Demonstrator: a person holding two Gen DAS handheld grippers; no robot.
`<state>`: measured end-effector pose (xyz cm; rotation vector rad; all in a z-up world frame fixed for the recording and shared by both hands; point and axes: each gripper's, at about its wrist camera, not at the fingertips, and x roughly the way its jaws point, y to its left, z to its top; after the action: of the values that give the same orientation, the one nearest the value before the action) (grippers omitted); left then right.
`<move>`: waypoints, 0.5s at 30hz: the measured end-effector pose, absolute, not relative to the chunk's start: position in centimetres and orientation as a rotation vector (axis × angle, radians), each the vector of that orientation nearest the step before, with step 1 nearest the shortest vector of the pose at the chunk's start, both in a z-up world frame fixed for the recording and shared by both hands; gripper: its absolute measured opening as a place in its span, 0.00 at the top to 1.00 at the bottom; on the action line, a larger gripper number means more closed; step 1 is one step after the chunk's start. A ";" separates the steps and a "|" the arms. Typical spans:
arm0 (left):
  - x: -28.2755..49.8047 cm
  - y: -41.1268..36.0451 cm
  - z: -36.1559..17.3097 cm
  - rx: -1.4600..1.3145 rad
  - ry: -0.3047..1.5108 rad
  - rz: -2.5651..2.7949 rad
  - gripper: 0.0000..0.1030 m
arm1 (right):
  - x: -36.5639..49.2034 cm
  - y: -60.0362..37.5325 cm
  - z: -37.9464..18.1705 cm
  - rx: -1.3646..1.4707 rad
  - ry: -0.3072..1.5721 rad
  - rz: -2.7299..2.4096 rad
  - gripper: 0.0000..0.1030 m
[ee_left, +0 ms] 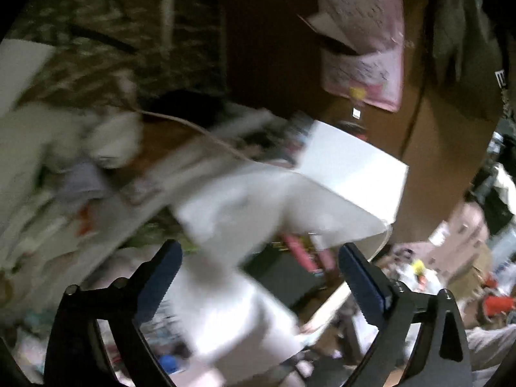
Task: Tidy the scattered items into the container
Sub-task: 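Grasp the blue-capped white tube with the right gripper while the left tool returns to the table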
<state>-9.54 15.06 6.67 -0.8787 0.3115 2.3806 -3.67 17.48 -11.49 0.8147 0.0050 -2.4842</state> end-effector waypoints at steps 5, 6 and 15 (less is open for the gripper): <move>-7.7 8.8 5.5 -0.870 0.260 2.558 0.00 | -3.3 16.4 -11.5 0.807 0.034 -2.484 0.17; -7.3 7.4 5.1 -0.873 0.236 2.598 0.00 | -3.2 16.1 -11.6 0.803 0.040 -2.484 0.17; -4.1 -1.0 0.3 -0.906 0.046 2.817 0.00 | -4.1 12.9 -11.3 0.780 0.133 -2.499 0.17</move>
<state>-4.12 -1.03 0.30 -0.9061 0.0460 2.8167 -4.12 12.91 -11.28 0.7796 0.1328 -2.4993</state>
